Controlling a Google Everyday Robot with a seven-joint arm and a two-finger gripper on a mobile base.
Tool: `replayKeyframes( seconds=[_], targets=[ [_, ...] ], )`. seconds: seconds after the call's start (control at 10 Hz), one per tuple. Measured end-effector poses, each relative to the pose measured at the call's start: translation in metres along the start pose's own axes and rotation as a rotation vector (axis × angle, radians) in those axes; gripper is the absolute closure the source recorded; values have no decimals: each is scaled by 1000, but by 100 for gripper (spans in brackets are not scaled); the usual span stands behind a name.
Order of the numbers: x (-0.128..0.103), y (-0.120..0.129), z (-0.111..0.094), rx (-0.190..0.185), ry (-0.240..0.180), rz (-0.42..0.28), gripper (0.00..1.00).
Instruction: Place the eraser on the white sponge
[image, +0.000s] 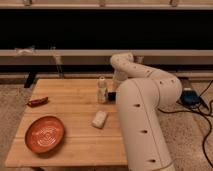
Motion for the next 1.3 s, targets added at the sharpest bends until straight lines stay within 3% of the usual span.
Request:
replayKeyframes(
  seconds=[0.7, 1.2, 1.3],
  targets=[
    [-7, 0, 7, -4, -12, 8, 40],
    [-10, 0, 9, -15, -3, -1, 91],
    [-10, 0, 9, -13, -2, 0, 96]
  ],
)
